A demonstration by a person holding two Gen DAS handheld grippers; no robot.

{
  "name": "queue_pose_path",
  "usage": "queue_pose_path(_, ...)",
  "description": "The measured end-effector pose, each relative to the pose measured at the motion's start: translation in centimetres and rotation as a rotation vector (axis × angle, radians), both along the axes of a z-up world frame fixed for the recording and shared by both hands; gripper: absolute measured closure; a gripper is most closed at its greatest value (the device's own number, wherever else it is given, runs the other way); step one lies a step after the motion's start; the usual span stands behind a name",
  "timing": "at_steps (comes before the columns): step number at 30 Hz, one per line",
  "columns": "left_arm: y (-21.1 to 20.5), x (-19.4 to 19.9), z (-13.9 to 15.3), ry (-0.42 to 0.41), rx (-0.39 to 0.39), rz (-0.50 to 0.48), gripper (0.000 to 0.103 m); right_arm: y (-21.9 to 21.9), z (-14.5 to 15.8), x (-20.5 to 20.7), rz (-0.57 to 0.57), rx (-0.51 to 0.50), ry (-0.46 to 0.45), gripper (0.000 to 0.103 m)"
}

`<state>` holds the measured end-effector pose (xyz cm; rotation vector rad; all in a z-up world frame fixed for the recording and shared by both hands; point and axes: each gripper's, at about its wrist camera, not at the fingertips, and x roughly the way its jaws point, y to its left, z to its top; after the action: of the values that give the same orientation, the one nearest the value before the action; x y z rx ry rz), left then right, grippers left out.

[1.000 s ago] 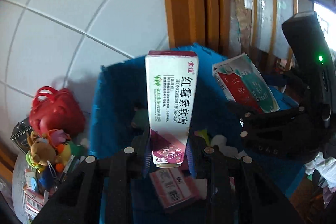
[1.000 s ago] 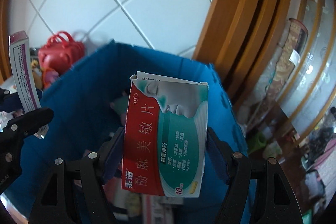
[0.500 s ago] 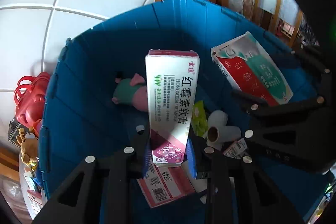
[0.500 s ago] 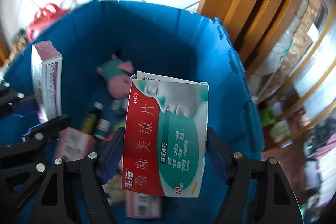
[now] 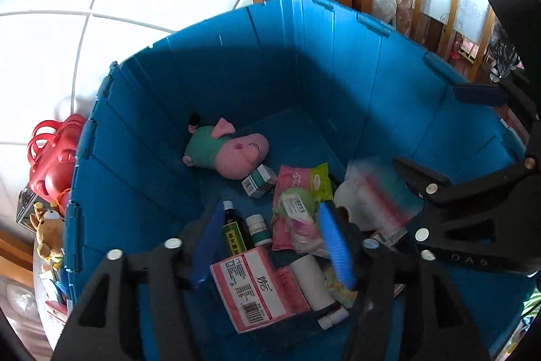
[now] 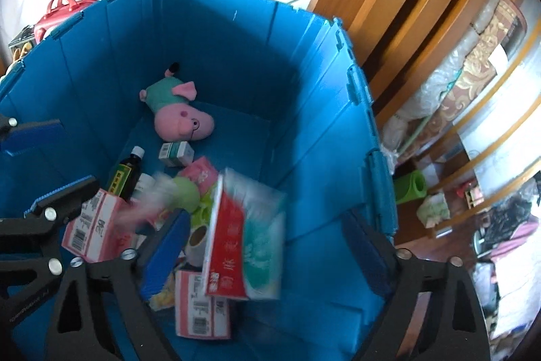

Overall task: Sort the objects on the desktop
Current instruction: 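Carry both boxes over the blue crate and open both grippers, then withdraw both grippers from the crate back toward the pile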

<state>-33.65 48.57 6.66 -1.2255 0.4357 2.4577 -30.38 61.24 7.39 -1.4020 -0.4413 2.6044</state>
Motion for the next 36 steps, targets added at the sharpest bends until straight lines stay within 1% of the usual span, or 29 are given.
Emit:
queue_pose_path(3,-0.7,0.8,0.9,0.029,0.021,0.003,0.043,0.0,1.0,0.9,0.007,0.001,0.031,0.005)
queue_pose_path(8,-3.0,3.2,2.9,0.093,0.094,0.017,0.043,-0.6,3.1,3.4,0.022,-0.013,0.11,0.001)
queue_pose_path(11,-4.9,5.5,4.4,0.157,0.153,0.036,0.042,-1.5,4.6,5.4,0.039,-0.049,0.179,0.0)
queue_pose_path(12,-5.6,6.2,4.8,0.182,0.168,0.043,0.042,-2.1,5.2,6.4,0.052,-0.069,0.215,0.0)
queue_pose_path(13,-6.7,7.3,5.4,0.224,0.191,0.061,0.042,-2.6,5.6,7.1,0.064,-0.085,0.242,0.0)
queue_pose_path(15,-8.5,9.0,6.1,0.287,0.223,0.094,0.035,-4.0,6.4,8.6,0.095,-0.121,0.305,0.0)
queue_pose_path(17,-10.6,10.6,6.5,0.347,0.242,0.14,0.024,-5.5,7.1,9.9,0.111,-0.143,0.37,0.0)
queue_pose_path(19,-12.9,11.9,6.5,0.385,0.257,0.192,0.021,-6.8,7.6,11.0,0.132,-0.193,0.432,0.0)
queue_pose_path(21,-15.4,13.0,6.3,0.412,0.267,0.247,0.02,-8.4,7.9,11.8,0.166,-0.258,0.487,0.0)
queue_pose_path(25,-21.9,14.8,5.3,0.461,0.243,0.415,0.02,-12.3,7.9,12.5,0.218,-0.291,0.563,0.0)
queue_pose_path(27,-25.1,15.4,4.4,0.464,0.222,0.489,0.02,-14.6,7.9,12.9,0.261,-0.31,0.606,0.0)
queue_pose_path(29,-29.1,15.9,3.1,0.441,0.224,0.559,0.02,-16.8,7.9,13.2,0.296,-0.335,0.635,0.0)
queue_pose_path(30,-30.6,16.1,2.6,0.43,0.233,0.579,0.02,-18.3,7.9,13.4,0.321,-0.35,0.643,0.0)
queue_pose_path(32,-34.9,16.8,1.2,0.402,0.242,0.639,0.02,-20.6,7.8,13.4,0.357,-0.376,0.645,0.0)
queue_pose_path(36,-42.5,18.4,-1.6,0.374,0.179,0.78,0.02,-26.6,7.1,12.9,0.456,-0.469,0.598,0.0)
